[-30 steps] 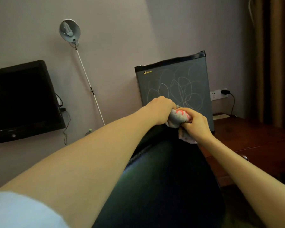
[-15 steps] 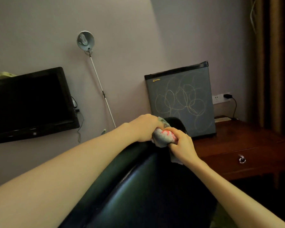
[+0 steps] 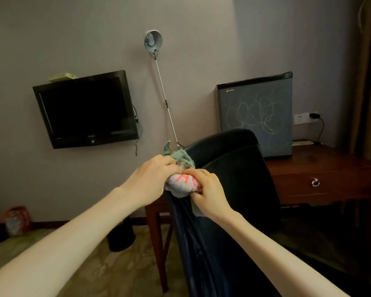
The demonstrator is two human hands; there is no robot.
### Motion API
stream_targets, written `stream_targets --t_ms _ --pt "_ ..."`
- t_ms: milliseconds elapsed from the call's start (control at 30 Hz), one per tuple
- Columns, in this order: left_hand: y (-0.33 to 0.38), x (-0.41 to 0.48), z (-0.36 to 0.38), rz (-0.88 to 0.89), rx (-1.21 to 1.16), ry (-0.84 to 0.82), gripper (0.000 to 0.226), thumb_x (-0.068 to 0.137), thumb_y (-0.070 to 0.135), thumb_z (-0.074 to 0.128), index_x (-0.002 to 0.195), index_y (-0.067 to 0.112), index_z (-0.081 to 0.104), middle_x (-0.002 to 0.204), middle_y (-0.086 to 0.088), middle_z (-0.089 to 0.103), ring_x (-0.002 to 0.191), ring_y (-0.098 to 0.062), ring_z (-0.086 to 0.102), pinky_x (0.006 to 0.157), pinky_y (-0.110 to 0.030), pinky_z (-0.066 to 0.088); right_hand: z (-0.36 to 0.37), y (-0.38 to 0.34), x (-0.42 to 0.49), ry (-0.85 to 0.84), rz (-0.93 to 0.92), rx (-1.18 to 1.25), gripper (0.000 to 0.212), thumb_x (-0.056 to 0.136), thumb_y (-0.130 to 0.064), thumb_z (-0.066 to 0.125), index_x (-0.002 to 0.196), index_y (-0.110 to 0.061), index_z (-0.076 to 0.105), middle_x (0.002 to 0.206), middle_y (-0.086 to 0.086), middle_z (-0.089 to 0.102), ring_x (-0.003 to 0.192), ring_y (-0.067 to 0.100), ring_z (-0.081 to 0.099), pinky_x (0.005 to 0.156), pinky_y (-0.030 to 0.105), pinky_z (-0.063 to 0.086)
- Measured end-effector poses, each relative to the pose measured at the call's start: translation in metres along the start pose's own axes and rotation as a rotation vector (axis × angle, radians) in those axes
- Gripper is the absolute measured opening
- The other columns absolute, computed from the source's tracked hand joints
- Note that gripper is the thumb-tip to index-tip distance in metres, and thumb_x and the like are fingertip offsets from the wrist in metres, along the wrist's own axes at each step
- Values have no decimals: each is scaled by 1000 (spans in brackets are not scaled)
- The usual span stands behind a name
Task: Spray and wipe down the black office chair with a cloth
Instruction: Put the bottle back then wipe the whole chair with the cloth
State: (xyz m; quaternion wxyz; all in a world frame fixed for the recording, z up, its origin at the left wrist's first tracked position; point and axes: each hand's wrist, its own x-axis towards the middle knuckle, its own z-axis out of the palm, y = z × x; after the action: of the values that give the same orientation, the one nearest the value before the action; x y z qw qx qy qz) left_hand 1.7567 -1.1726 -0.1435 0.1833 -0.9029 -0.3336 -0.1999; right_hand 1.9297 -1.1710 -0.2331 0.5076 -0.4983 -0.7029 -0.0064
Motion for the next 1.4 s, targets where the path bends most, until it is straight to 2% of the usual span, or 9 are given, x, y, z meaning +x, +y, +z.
stream_targets --t_ms 167,400,600,733,800,1000,1233,1367,1400 --pt "11 -46 38 -110 -100 193 49 79 -10 60 120 18 64 118 1 54 108 -18 49 86 -36 52 7 0 -29 -33 -104 -126 48 84 -11 57 124 -37 51 132 -6 46 112 15 36 93 33 38" --pt "40 -85 141 -282 -247 379 58 67 -19 69 118 7 66 122 -8 59 113 -19 53 94 -34 48 15 26 -69 -43 -240 -383 40 83 -27 38 117 -30 58 132 5 51 109 24 47 82 36 48" --pt "67 -89 217 -392 -406 456 70 53 -25 73 114 8 67 126 -6 57 121 -14 46 106 -28 36 36 67 -111 -12 -201 -466 39 77 -19 66 115 -26 60 131 11 53 113 29 51 82 43 54" --pt "76 -89 253 -430 -456 515 74 54 -23 73 118 13 66 133 5 49 125 -10 44 100 -37 46 51 90 -129 68 -199 -446 36 77 -19 66 112 -24 63 128 10 53 115 27 47 86 41 53" --pt "80 -89 267 -434 -463 559 72 50 -25 75 113 11 68 131 3 51 124 -8 44 101 -31 43 58 101 -138 95 -211 -456 39 74 -19 71 112 -25 63 130 9 49 116 27 46 91 40 48" --pt "98 -106 297 -407 -549 604 78 49 -20 78 111 24 59 130 4 51 130 4 38 107 -16 34 77 120 -172 163 -238 -420 33 82 -24 53 114 -27 57 129 8 48 111 28 50 92 37 44" --pt "113 -129 333 -419 -578 633 50 61 -9 60 100 21 68 129 9 55 124 -1 48 101 -15 39 96 144 -219 177 -295 -476 23 93 -22 48 112 -30 58 124 10 51 105 25 56 95 30 42" --pt "115 -138 340 -393 -565 594 34 77 9 49 102 27 63 132 14 52 121 -1 50 101 -15 40 111 138 -234 194 -155 -540 28 103 -41 29 99 -36 57 116 -19 55 83 9 67 81 22 50" --pt "113 -139 339 -388 -547 593 32 78 11 49 102 27 62 131 13 53 117 -5 54 100 -17 41 112 138 -236 173 -162 -570 28 104 -38 29 102 -36 57 115 -15 56 84 13 67 83 23 49"
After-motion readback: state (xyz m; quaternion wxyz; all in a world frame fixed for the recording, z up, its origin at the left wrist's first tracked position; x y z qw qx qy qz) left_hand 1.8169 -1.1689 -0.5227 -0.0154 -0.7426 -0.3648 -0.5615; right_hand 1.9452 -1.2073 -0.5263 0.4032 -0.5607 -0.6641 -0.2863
